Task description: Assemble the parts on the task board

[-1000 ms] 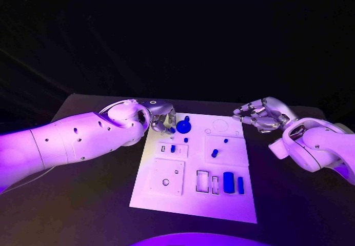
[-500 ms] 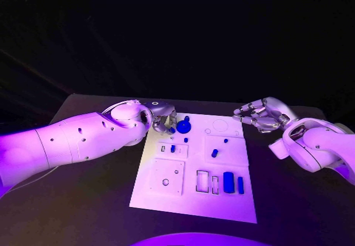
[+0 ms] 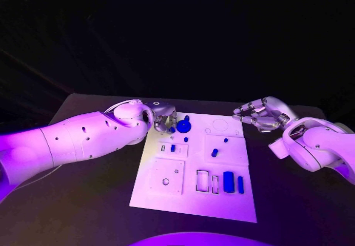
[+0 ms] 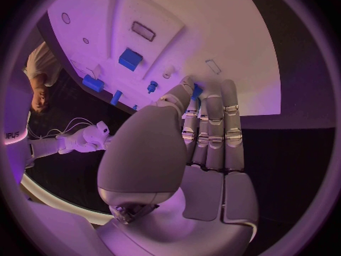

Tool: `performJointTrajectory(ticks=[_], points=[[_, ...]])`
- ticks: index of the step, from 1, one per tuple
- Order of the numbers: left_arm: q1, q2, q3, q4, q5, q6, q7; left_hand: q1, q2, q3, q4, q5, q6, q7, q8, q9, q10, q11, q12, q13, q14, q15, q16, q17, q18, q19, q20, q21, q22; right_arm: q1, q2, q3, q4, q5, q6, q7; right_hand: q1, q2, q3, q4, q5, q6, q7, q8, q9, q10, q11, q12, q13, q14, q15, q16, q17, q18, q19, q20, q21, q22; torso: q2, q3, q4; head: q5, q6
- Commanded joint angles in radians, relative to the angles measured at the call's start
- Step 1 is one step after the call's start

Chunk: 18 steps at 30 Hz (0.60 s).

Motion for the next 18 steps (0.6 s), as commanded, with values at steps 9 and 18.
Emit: performJointTrajectory(ticks=[9, 18], points=[[-0.002, 0.010, 0.000, -0.014, -0.010, 0.040, -0.013, 0.008, 0.008, 0.004, 0.013, 0.000, 0.022, -0.003, -0.021, -0.008, 0.019, 0.000, 0.004, -0.011, 0.030, -0.002, 0.051, 0.035, 0.002, -0.003, -0.002, 0.022, 0.017, -0.001, 0.001, 0.000, 0.002, -0.009, 0.005, 0.005, -0.003, 0.009, -0.003, -0.001, 0.005, -0.008, -0.001, 0.003, 0.001, 0.000, -0.005, 0.005, 0.093, 0.061, 0.001, -0.002, 0.133, 0.018, 0.002, -0.003, 0.000, 0.042, 0.000, 0.0004, -0.0001, 0.000, -0.001], [-0.002, 0.013, 0.000, -0.013, -0.008, 0.052, -0.007, -0.005, 0.016, 0.003, 0.028, 0.000, 0.047, -0.011, -0.028, -0.011, 0.041, -0.005, 0.011, -0.017, 0.057, -0.004, 0.097, 0.071, 0.002, -0.003, -0.002, 0.036, 0.029, -0.001, 0.002, 0.000, 0.002, -0.009, 0.006, 0.005, -0.003, 0.010, -0.004, -0.001, 0.005, -0.008, -0.001, 0.003, 0.001, 0.001, -0.005, 0.005, 0.094, 0.061, 0.001, -0.001, 0.134, 0.018, 0.003, -0.003, 0.001, 0.043, -0.001, 0.0005, 0.0000, 0.001, -0.002]])
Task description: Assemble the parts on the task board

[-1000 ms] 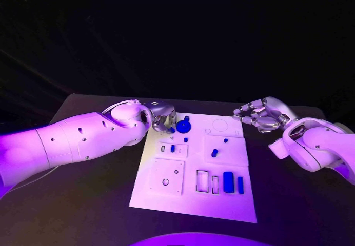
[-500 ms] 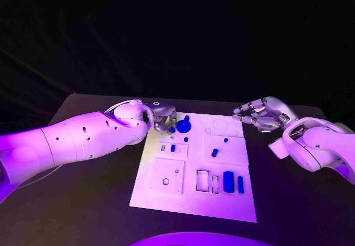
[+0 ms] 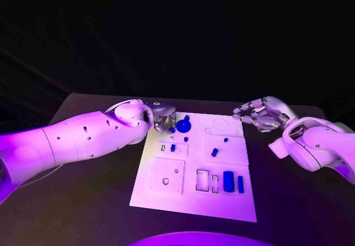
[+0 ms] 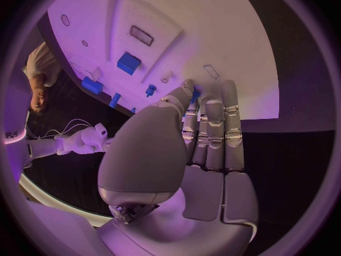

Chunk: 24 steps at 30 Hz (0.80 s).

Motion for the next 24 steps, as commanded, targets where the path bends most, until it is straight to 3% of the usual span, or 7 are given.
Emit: performJointTrajectory(ticks=[1, 15, 24], points=[[0.000, 0.003, 0.000, 0.001, -0.005, 0.026, 0.003, -0.006, 0.009, 0.000, 0.010, 0.000, 0.014, -0.001, -0.008, -0.002, 0.011, 0.000, 0.006, -0.001, 0.011, -0.001, 0.015, 0.013, 0.002, -0.003, -0.002, 0.008, 0.004, -0.001, 0.001, 0.000, 0.001, -0.009, 0.006, 0.005, -0.003, 0.010, -0.004, -0.001, 0.005, -0.008, -0.001, 0.003, 0.002, 0.001, -0.005, 0.005, 0.094, 0.061, 0.001, -0.001, 0.134, 0.018, 0.003, -0.003, 0.001, 0.044, -0.001, -0.0001, -0.0002, 0.001, 0.000], [0.000, 0.005, 0.000, 0.002, 0.005, 0.032, 0.010, -0.013, 0.006, -0.004, 0.019, 0.000, 0.013, -0.003, -0.022, -0.007, 0.012, -0.002, 0.006, -0.006, 0.023, -0.002, 0.040, 0.029, 0.002, -0.005, -0.002, 0.015, 0.011, -0.001, 0.002, 0.000, 0.002, -0.009, 0.006, 0.004, -0.003, 0.010, -0.004, -0.001, 0.005, -0.008, -0.001, 0.003, 0.002, 0.001, -0.005, 0.006, 0.094, 0.061, 0.001, -0.001, 0.134, 0.018, 0.003, -0.003, 0.001, 0.043, 0.000, 0.0001, 0.0000, 0.002, 0.001], [0.000, 0.005, 0.000, 0.005, 0.011, 0.035, 0.012, -0.007, -0.009, -0.006, 0.019, 0.000, -0.023, 0.004, -0.060, -0.021, -0.001, 0.001, -0.002, -0.016, 0.019, -0.001, 0.053, 0.023, 0.002, -0.010, -0.003, 0.021, 0.019, -0.001, 0.002, 0.000, 0.002, -0.009, 0.006, 0.004, -0.003, 0.010, -0.004, -0.001, 0.005, -0.008, -0.001, 0.003, 0.002, 0.001, -0.005, 0.006, 0.094, 0.061, 0.001, -0.001, 0.134, 0.018, 0.003, -0.003, 0.001, 0.043, -0.001, -0.0001, -0.0003, 0.001, 0.000]])
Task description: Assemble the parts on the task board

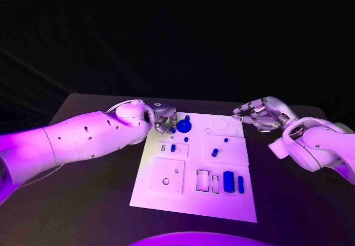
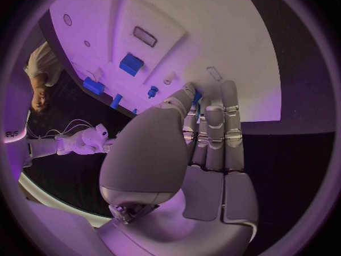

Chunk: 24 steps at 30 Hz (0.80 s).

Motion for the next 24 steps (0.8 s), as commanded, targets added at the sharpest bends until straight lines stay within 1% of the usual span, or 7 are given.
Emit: performJointTrajectory(ticks=[1, 6, 13, 18, 24], points=[[-0.001, 0.003, 0.000, 0.004, 0.008, 0.019, 0.009, 0.002, -0.012, 0.002, 0.003, 0.000, -0.012, 0.002, -0.012, -0.005, -0.012, 0.002, -0.006, -0.004, -0.007, 0.002, 0.002, -0.010, 0.002, -0.008, 0.001, 0.005, 0.003, -0.001, 0.001, 0.000, 0.002, -0.009, 0.006, 0.004, -0.003, 0.010, -0.004, -0.001, 0.005, -0.008, -0.001, 0.003, 0.001, 0.001, -0.005, 0.006, 0.094, 0.061, 0.001, -0.001, 0.134, 0.018, 0.003, -0.003, 0.001, 0.043, 0.000, 0.0000, -0.0001, 0.000, 0.000], [-0.001, 0.003, 0.000, 0.004, 0.009, 0.022, 0.008, 0.009, -0.012, 0.006, 0.001, 0.000, -0.007, 0.005, -0.019, -0.007, -0.022, 0.004, -0.015, -0.012, -0.019, 0.003, 0.001, -0.023, 0.002, -0.013, 0.001, 0.007, 0.007, -0.001, 0.000, 0.000, 0.001, -0.009, 0.007, 0.003, -0.003, 0.010, -0.004, -0.001, 0.005, -0.008, -0.001, 0.003, 0.001, 0.001, -0.005, 0.006, 0.094, 0.061, 0.001, -0.001, 0.134, 0.018, 0.003, -0.003, 0.001, 0.043, 0.000, -0.0002, 0.0005, 0.000, -0.001], [-0.001, 0.003, 0.000, 0.005, 0.009, 0.030, 0.007, 0.016, -0.005, 0.016, -0.001, 0.000, 0.023, 0.005, -0.015, -0.004, -0.018, 0.004, -0.018, -0.019, -0.021, 0.004, 0.011, -0.023, 0.002, -0.019, 0.002, 0.012, 0.014, -0.001, 0.001, 0.000, 0.001, -0.009, 0.007, 0.003, -0.003, 0.010, -0.004, -0.001, 0.005, -0.008, -0.001, 0.003, 0.001, 0.001, -0.005, 0.006, 0.094, 0.061, 0.001, -0.001, 0.134, 0.018, 0.003, -0.003, 0.001, 0.043, 0.000, -0.0004, 0.0004, 0.000, -0.001], [-0.001, 0.002, 0.000, 0.006, 0.010, 0.032, 0.010, 0.026, 0.014, 0.034, -0.002, 0.000, 0.052, 0.001, -0.009, 0.000, 0.002, 0.000, -0.013, -0.022, -0.004, 0.002, 0.034, -0.001, 0.003, -0.019, 0.001, 0.021, 0.022, -0.001, 0.002, 0.000, 0.000, -0.009, 0.007, 0.003, -0.003, 0.010, -0.004, -0.001, 0.005, -0.008, -0.001, 0.003, 0.001, 0.001, -0.005, 0.006, 0.094, 0.061, 0.001, -0.001, 0.134, 0.018, 0.003, -0.003, 0.001, 0.043, 0.000, -0.0007, 0.0006, 0.000, -0.001], [-0.001, -0.002, 0.000, 0.010, 0.024, 0.016, 0.022, 0.037, 0.052, 0.076, -0.006, 0.000, 0.095, 0.000, 0.000, 0.008, 0.053, -0.015, 0.009, -0.022, 0.038, -0.009, 0.088, 0.054, 0.004, -0.021, -0.006, 0.045, 0.044, -0.001, 0.003, 0.000, -0.001, -0.009, 0.008, 0.003, -0.003, 0.010, -0.004, -0.001, 0.005, -0.008, -0.001, 0.003, 0.001, 0.001, -0.005, 0.006, 0.094, 0.061, 0.001, -0.001, 0.134, 0.018, 0.003, -0.003, 0.001, 0.043, 0.000, -0.0005, 0.0006, 0.001, -0.002]])
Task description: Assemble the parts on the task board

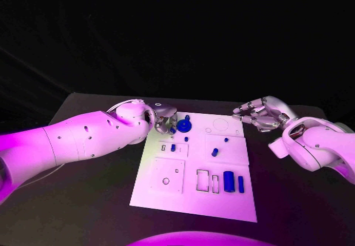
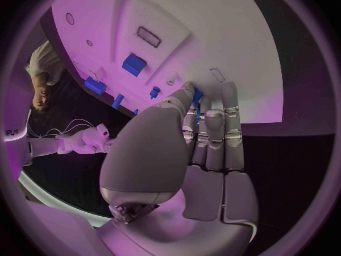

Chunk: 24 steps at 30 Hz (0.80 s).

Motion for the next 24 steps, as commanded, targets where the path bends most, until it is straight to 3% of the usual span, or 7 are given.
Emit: performJointTrajectory(ticks=[1, 7, 14, 24], points=[[-0.001, -0.002, -0.001, 0.005, 0.019, 0.002, 0.021, 0.007, 0.024, 0.020, -0.007, 0.000, 0.017, 0.002, 0.010, 0.010, 0.023, -0.009, 0.017, 0.005, 0.023, -0.008, 0.026, 0.031, 0.004, -0.003, -0.006, 0.014, 0.011, -0.001, 0.002, 0.000, 0.000, -0.009, 0.008, 0.004, -0.003, 0.010, -0.005, -0.001, 0.005, -0.008, -0.001, 0.003, 0.001, 0.001, -0.005, 0.006, 0.095, 0.061, 0.001, -0.001, 0.134, 0.018, 0.003, -0.003, 0.001, 0.043, 0.000, 0.0000, -0.0003, 0.002, 0.000], [-0.001, -0.017, 0.000, 0.015, 0.051, -0.030, 0.032, 0.009, 0.031, 0.054, -0.010, 0.001, 0.017, 0.003, 0.008, 0.016, 0.027, -0.014, 0.029, 0.009, 0.053, -0.013, 0.061, 0.075, 0.003, -0.003, -0.012, 0.033, 0.027, -0.001, 0.003, 0.000, -0.002, -0.009, 0.008, 0.004, -0.003, 0.010, -0.005, -0.001, 0.005, -0.008, -0.001, 0.003, 0.001, 0.001, -0.005, 0.006, 0.095, 0.061, 0.001, -0.001, 0.134, 0.018, 0.003, -0.003, 0.001, 0.043, 0.000, -0.0003, -0.0005, 0.002, 0.000], [-0.001, -0.043, 0.002, 0.027, 0.132, -0.068, 0.046, 0.003, 0.024, 0.064, -0.009, 0.001, 0.019, 0.005, 0.009, 0.020, 0.026, -0.013, 0.033, 0.011, 0.050, -0.013, 0.064, 0.068, 0.002, -0.005, -0.012, 0.040, 0.034, -0.002, 0.006, 0.000, -0.005, -0.009, 0.010, 0.003, -0.003, 0.010, -0.005, -0.001, 0.005, -0.008, -0.001, 0.003, 0.001, 0.001, -0.005, 0.006, 0.095, 0.061, 0.001, -0.001, 0.134, 0.018, 0.003, -0.003, 0.001, 0.043, 0.000, -0.0006, 0.0004, 0.002, 0.002], [-0.001, -0.085, 0.005, 0.043, 0.430, -0.094, 0.057, -0.007, 0.012, 0.081, -0.010, 0.001, 0.020, 0.006, 0.010, 0.028, 0.009, -0.004, 0.047, 0.019, 0.036, -0.006, 0.067, 0.054, 0.002, -0.019, -0.009, 0.047, 0.044, -0.006, 0.008, 0.000, -0.007, -0.009, 0.010, 0.003, -0.003, 0.010, -0.005, -0.001, 0.005, -0.008, -0.001, 0.003, 0.001, 0.001, -0.005, 0.006, 0.095, 0.061, 0.001, -0.001, 0.134, 0.018, 0.003, -0.003, 0.001, 0.043, 0.000, -0.0005, -0.0001, 0.003, 0.002]])
